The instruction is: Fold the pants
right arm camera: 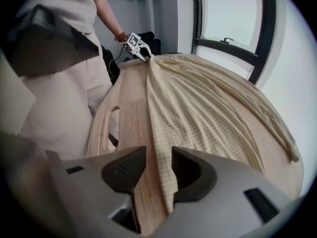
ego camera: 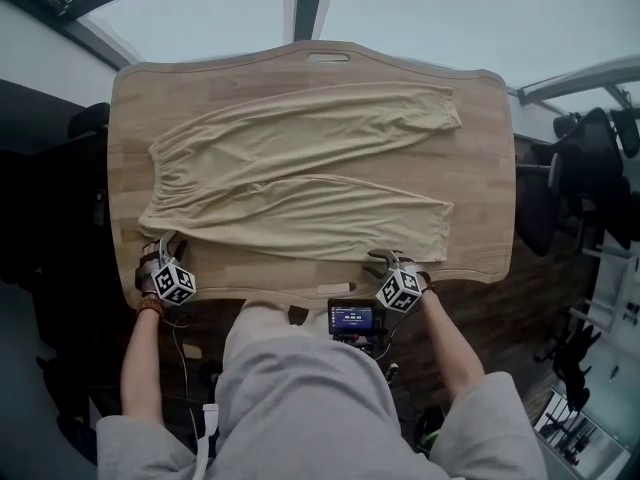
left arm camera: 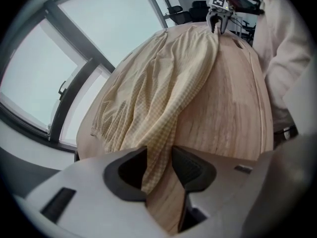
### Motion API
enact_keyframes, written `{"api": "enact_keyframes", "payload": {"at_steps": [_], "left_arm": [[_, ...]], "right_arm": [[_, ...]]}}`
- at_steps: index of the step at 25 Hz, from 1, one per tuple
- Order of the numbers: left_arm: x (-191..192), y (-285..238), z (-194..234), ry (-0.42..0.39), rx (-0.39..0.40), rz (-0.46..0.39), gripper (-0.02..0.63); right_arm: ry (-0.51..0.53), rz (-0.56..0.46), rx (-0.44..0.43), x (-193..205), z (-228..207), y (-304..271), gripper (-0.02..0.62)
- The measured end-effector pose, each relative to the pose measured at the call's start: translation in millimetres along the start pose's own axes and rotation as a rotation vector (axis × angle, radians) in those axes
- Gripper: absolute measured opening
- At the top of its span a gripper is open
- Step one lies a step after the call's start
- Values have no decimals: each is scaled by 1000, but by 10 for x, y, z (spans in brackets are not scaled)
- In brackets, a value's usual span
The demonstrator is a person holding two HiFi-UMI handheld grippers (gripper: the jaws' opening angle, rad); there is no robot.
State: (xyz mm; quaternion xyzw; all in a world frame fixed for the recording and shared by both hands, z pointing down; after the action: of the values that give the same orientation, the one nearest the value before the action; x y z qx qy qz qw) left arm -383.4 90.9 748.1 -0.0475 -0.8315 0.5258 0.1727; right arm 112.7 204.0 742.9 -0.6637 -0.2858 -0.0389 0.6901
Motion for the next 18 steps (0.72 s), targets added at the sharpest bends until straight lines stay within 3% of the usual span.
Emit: {"api": "enact_keyframes", "payload": {"at_steps": [3,6,8,10,13,15,17,18], "left_arm": [[-45,-89,46,15,7,-14,159],[-76,-133,27,20,31,-9,91],[-58,-132,-6,8,41,4,41],[-28,-87,-46,-8,42,10,31],[10,36,-108,-19,40,7,29],[28,127,-169,-40,46,9,29],[71,237,-238,-64,62,10,28],[114,297,-268,-75,69,12,28]], "right_arm": [[-56,23,23,111,-9,-26,161],[-131,26,59,120,-69,-1,146],[-118,36,132,148,-171,44,128],[-93,46,183,221,-251,83,138],[-56,52,144,270,-241,100,128],[-33,53,77,262,-145,125,25],[-4,43,41,273,-57,194,37],[15,42,44,314,-46,243,112]]}}
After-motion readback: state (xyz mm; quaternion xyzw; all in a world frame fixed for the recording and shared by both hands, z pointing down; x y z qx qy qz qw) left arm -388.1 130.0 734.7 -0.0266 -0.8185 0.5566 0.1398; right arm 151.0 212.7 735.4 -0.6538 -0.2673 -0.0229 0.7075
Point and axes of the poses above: the fingertips, and each gripper's own axes: y backward along the fingers, z to its left, x out of its underside, the point moved 1 cm from there along y, backward along the fingers, and after that the axes turned 2 degrees about -z, right-handed, at the moved point
